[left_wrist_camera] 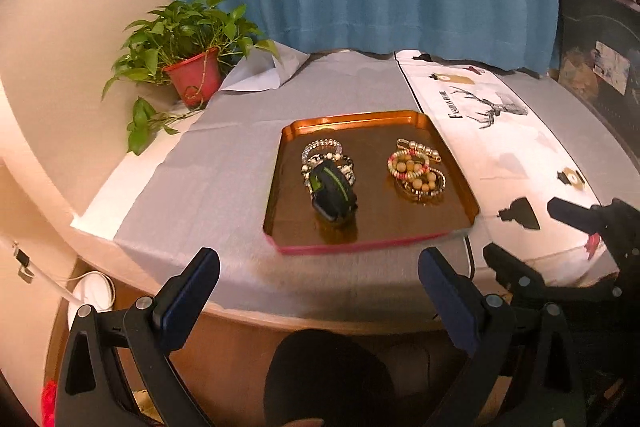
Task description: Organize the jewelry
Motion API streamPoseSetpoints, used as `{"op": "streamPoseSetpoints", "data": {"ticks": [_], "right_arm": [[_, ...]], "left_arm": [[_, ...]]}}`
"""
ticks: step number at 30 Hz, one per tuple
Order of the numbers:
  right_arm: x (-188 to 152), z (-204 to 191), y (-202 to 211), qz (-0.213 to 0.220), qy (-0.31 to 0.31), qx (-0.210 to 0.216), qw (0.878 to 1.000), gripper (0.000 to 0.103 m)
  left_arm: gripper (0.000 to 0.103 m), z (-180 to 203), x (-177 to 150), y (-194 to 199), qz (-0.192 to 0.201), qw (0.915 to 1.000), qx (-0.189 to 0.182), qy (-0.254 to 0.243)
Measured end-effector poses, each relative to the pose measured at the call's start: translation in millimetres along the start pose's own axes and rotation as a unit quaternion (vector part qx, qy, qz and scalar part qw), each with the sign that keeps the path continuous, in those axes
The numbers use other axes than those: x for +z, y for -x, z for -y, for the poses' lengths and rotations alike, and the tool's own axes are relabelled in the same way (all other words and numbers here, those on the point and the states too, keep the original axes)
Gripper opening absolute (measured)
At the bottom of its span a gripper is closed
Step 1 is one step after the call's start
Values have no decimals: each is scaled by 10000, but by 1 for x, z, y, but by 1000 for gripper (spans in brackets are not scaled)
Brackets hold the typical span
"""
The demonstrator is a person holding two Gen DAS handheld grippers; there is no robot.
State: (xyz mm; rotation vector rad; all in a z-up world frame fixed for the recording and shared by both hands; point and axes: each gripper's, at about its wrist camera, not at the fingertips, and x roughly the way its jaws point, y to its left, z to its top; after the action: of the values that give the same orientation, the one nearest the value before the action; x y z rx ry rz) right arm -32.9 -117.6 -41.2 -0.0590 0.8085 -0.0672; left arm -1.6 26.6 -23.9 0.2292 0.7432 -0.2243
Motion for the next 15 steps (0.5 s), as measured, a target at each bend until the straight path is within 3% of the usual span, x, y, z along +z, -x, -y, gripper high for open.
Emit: {"op": "streamPoseSetpoints", "data": {"ticks": [15], "right_arm": [[-11,3,29,137,-6,-25,9999,78]], "left_arm": [[99,4,-9,19,90,9999,81,-14]]}}
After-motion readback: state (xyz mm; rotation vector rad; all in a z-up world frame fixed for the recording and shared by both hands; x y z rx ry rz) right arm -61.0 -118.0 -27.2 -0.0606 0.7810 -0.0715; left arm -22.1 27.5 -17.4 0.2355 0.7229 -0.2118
